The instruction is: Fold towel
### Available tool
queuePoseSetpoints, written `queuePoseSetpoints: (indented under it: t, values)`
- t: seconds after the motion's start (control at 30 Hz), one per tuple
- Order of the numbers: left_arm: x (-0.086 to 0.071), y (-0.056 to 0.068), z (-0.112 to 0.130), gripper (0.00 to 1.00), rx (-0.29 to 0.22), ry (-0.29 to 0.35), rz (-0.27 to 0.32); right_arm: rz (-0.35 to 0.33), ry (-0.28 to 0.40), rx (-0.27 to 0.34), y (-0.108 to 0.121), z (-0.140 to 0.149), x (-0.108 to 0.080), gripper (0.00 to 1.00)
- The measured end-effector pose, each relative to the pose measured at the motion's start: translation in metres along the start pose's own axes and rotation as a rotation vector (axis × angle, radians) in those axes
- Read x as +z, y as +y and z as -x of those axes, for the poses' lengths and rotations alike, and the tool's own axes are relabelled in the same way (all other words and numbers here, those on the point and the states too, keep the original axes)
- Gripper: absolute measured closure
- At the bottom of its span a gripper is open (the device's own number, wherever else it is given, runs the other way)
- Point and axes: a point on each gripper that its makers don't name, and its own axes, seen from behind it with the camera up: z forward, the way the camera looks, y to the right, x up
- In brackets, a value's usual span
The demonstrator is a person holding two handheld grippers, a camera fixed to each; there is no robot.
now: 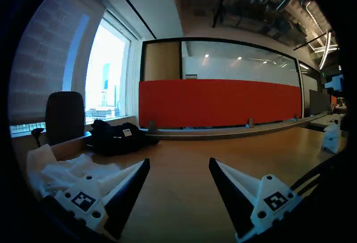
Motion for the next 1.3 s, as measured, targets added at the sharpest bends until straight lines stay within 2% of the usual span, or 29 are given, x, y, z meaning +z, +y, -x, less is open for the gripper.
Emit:
queuePoseSetpoints:
  t: [0.3,0.7,1.0,1.3]
  values:
    - [0.0,0.0,0.002,0.02,0.0,0.0,0.0,-0.011,-0.008,0.033,0.005,0.026,0.0,0.03]
    - [0.0,0.0,0.002,0.02,0.0,0.001,0.0,-0.02,-0.015,0.085,0.016,0.074,-0.002,0.03]
    - [0.0,0.001,0.003,0.02,0.0,0.001,0.0,-0.021,-0.026,0.068,0.02,0.108,-0.002,0.03]
    - [0.0,0.001,0.003,0.02,0.0,0.001,0.0,-0.013,-0.041,0.105,0.029,0.13,0.001,0.03]
